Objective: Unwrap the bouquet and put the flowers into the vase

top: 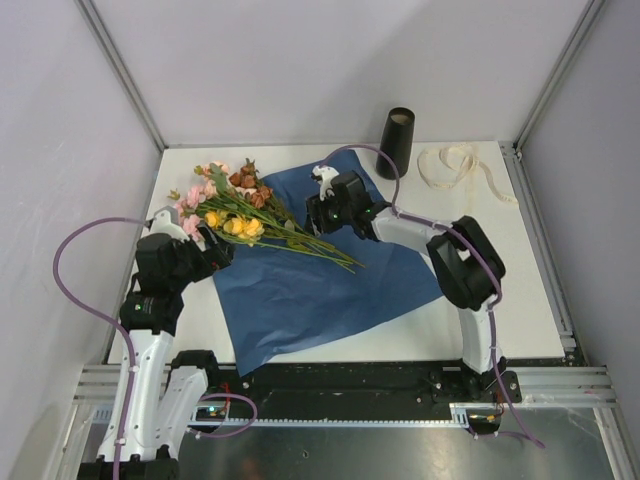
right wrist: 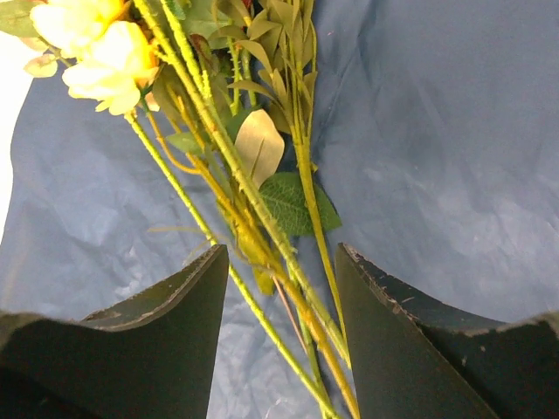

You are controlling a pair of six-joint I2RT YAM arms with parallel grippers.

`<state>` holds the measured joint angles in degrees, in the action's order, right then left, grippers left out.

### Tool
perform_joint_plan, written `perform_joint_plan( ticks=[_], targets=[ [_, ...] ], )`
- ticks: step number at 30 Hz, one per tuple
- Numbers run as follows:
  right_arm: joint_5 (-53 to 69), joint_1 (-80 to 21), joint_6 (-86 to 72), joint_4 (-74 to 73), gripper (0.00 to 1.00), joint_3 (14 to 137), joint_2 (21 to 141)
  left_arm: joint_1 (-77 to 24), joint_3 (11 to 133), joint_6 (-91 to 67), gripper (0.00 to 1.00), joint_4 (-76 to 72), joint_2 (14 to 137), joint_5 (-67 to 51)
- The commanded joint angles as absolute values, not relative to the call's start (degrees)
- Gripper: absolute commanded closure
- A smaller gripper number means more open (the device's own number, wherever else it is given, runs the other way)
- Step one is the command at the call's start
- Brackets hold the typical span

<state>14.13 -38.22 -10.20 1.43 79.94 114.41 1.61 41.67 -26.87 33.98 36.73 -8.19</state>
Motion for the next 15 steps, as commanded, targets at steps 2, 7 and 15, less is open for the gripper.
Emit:
perform_joint_plan(
  ticks=[2,7,15],
  targets=[
    [16.77,-37.74,-9.29,-3.09,0.42,87.12,119.98,1.24,41.32,-25.62,0.01,32.85,36.24,-8.44],
    [16.67,-37.87,-8.76,-3.85,0.43,87.78,122.15,1.23,41.20,-25.67,0.00,32.86,36.63,-8.65],
    [19.82,-37.75,-7.23,-5.36,0.50,88.73,124.36,1.24,41.20,-25.77,0.00,32.86,37.09,-8.41]
  ],
)
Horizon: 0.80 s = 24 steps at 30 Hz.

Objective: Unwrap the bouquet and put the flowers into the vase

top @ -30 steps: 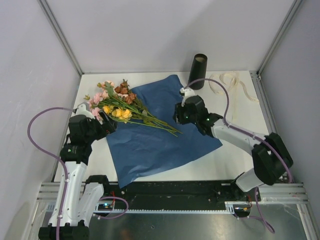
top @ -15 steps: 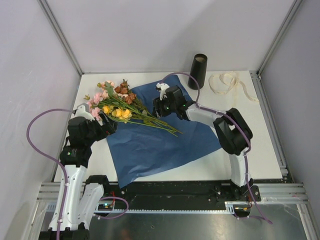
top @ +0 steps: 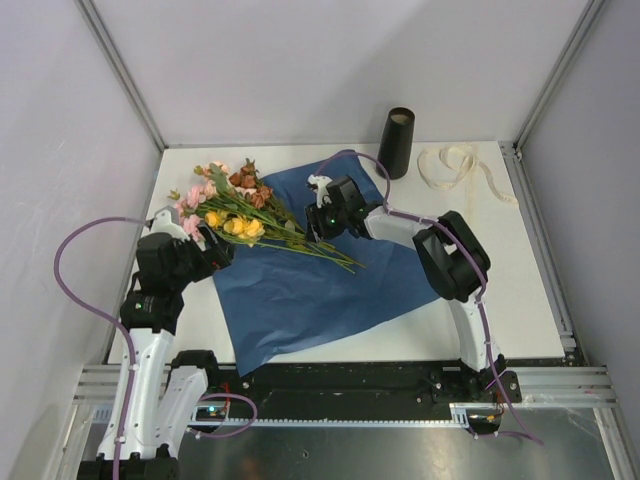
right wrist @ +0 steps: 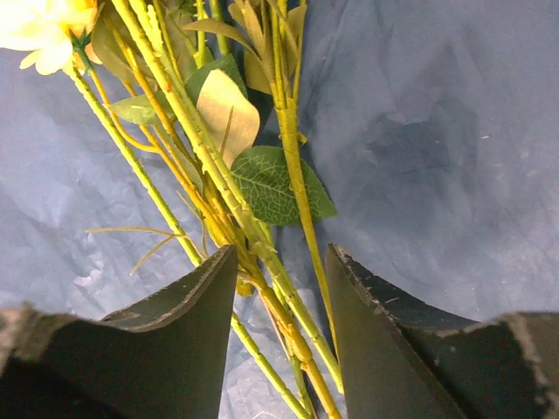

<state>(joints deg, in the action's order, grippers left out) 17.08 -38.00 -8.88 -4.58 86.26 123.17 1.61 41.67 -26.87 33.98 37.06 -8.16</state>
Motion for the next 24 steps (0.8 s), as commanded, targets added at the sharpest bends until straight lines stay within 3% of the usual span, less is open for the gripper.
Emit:
perform_joint_plan(
  ticks=[1,6,11,18,24],
  targets=[
    [20.15,-37.73,-7.17,-5.36,0.51,88.70,124.54,1.23,41.21,-25.76,0.00,32.82,37.13,-8.38],
    [21.58,-37.35,-7.29,-4.45,0.62,88.83,124.54,1.35,41.29,-25.67,0.00,32.86,37.60,-8.27],
    [23.05,-36.58,-7.24,-4.62,0.55,90.52,125.55,1.29,41.26,-25.66,0.00,32.84,37.81,-8.21],
    [24.67,-36.18,-7.77,-5.62,0.61,92.68,128.07,1.29,41.20,-25.69,0.01,32.87,37.69,-7.98],
    [23.76,-36.04,-8.63,-2.53,0.89,90.58,124.02,1.34,41.21,-25.60,0.00,32.87,37.79,-7.84]
  ],
)
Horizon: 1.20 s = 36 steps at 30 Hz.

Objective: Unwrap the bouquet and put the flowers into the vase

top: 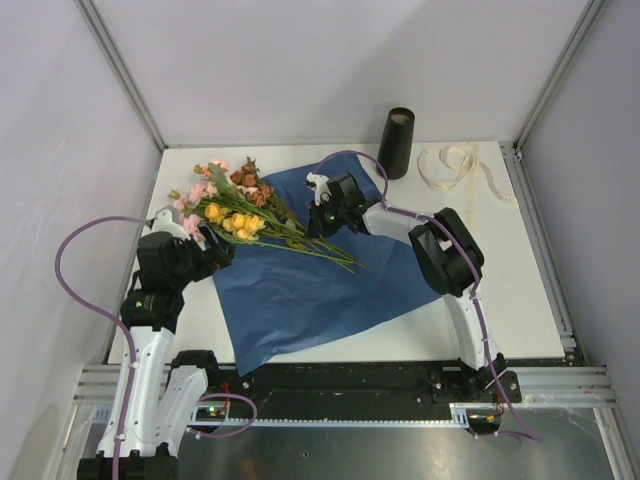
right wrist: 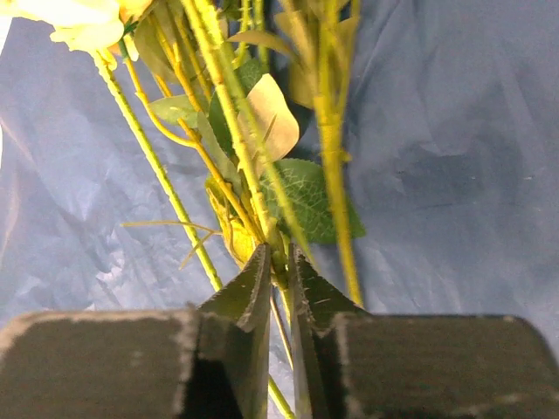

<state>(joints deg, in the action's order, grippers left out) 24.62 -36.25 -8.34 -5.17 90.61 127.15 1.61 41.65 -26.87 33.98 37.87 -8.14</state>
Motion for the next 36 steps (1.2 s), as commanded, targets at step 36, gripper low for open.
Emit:
perform_joint_plan(
  ticks=[36],
  targets=[
    [28.01,-40.53,-29.62,36.88,1.00,62.25,94.63,0.66,40.02,-54.07,0.09,-5.63,55.37,-21.90]
  ],
)
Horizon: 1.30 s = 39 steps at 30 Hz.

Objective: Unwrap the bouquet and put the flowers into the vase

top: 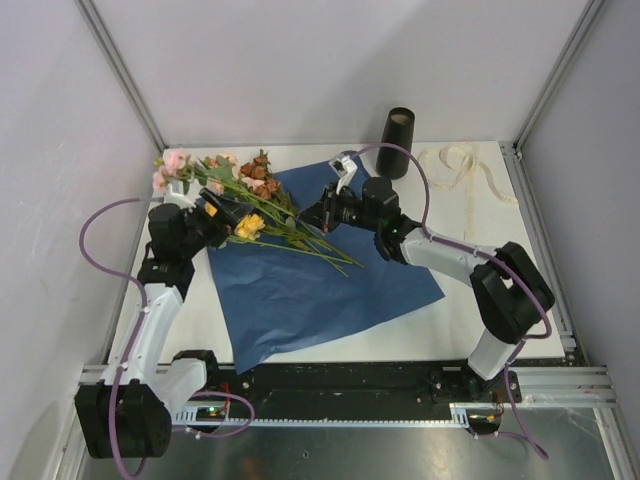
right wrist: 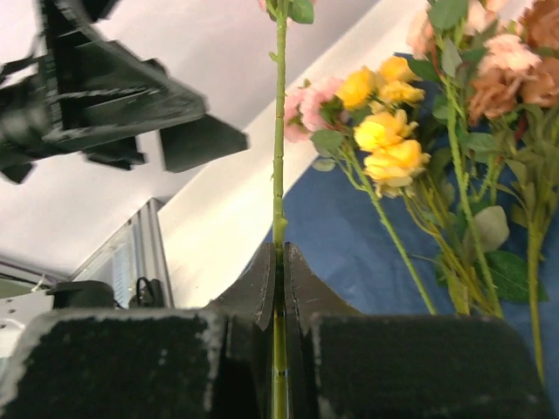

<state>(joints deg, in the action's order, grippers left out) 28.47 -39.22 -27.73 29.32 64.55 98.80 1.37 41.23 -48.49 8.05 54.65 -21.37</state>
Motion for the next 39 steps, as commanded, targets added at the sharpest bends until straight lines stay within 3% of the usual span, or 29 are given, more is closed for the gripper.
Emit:
perform_joint_plan(
  ticks=[1,4,10,17,20,22,26,30,34,39],
  targets=[
    [27.76,-41.01,-29.71,37.29,1.00,61.58,94.03,0.59,39.87,-54.33,0.10,-6.81,55.68,-21.23],
    [27.19,-42.51,-30.04,38.78,1.00,58.96,91.75,0.54,39.29,-54.66,0.13,-8.79,56.52,-19.98],
    [25.08,-46.54,-29.04,39.47,1.00,55.31,88.73,-0.44,36.65,-56.40,0.35,-14.45,55.30,-19.94],
    [23.94,-50.74,-28.25,39.19,1.00,53.82,89.98,-1.96,37.17,-53.43,0.85,-16.07,55.26,-23.74],
    [24.75,-51.46,-28.23,38.17,1.00,53.77,90.82,-2.12,37.37,-51.89,0.97,-16.00,55.04,-24.93],
    [25.26,-51.05,-28.90,36.50,0.92,53.78,90.82,-2.38,38.33,-49.67,0.99,-15.73,55.42,-27.26],
    [25.26,-48.21,-31.16,33.64,0.57,53.40,87.06,-4.50,43.96,-39.45,1.00,-5.18,55.70,-31.33],
    [22.85,-46.05,-31.34,32.86,0.37,53.46,81.84,-9.53,48.82,-27.78,1.00,8.48,54.28,-29.13],
    [21.18,-44.90,-31.01,31.65,0.28,56.58,79.77,-13.49,49.36,-23.93,1.00,12.15,53.04,-29.83],
    [20.57,-44.67,-31.08,30.65,0.27,62.32,81.45,-18.05,50.68,-21.48,1.00,15.42,53.60,-31.26]
  ],
)
